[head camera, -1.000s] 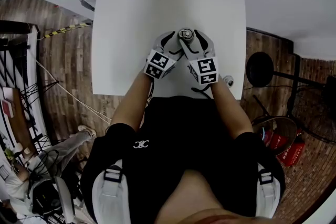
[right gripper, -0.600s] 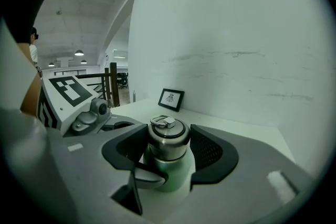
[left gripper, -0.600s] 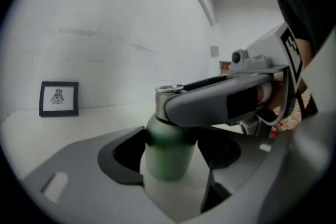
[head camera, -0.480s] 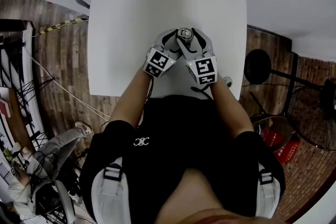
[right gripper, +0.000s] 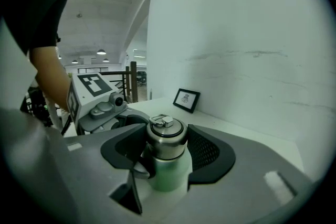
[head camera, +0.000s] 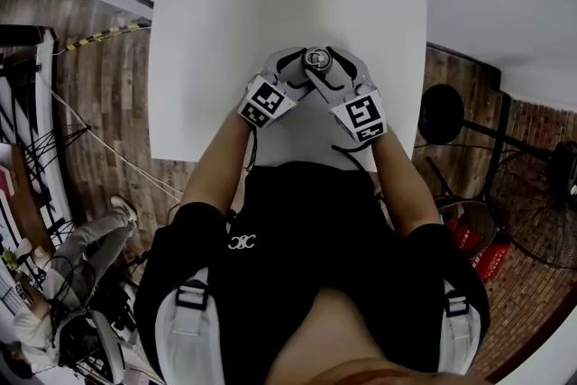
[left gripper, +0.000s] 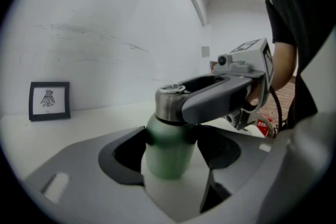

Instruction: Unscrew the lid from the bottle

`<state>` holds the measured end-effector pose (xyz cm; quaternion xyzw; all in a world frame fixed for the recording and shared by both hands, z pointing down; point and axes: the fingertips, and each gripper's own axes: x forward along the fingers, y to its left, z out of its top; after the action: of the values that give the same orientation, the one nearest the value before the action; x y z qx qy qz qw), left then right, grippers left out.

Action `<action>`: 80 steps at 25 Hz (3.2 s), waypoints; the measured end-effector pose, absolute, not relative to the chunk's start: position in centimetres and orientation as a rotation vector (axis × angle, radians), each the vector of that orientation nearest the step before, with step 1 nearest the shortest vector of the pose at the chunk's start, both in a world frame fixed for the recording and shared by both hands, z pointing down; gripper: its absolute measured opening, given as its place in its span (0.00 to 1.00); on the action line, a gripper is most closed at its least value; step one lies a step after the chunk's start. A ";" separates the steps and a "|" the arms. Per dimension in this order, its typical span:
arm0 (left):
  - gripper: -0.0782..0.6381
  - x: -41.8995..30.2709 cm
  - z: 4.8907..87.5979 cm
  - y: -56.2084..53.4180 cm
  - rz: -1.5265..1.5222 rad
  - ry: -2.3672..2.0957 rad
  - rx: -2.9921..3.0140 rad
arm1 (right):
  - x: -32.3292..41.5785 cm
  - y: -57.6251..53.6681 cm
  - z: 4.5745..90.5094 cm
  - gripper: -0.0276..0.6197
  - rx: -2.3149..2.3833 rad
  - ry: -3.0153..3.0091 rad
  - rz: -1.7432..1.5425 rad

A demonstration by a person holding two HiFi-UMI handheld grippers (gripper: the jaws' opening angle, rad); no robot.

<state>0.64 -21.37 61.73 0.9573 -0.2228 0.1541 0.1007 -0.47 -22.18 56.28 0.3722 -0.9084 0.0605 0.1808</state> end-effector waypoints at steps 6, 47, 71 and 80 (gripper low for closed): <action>0.61 0.6 61.7 -21.0 0.501 -0.594 2.896 | -0.9 -21.1 56.6 0.42 0.462 -2.667 0.043; 0.61 1.1 62.2 -20.8 0.511 -0.917 2.736 | 1.8 -19.9 56.8 0.37 1.446 -2.499 0.276; 0.61 1.1 62.3 -20.9 0.584 -0.730 2.838 | 1.1 -20.5 57.0 0.37 -0.095 -2.629 0.012; 0.61 1.2 62.1 -21.0 0.560 -0.712 2.852 | 1.5 -20.4 56.5 0.37 0.035 -2.578 -0.001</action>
<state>1.25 -20.99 62.14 0.9505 -0.2372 0.1865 0.0744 1.46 -20.40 56.48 0.0129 -0.9605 -0.0005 0.2779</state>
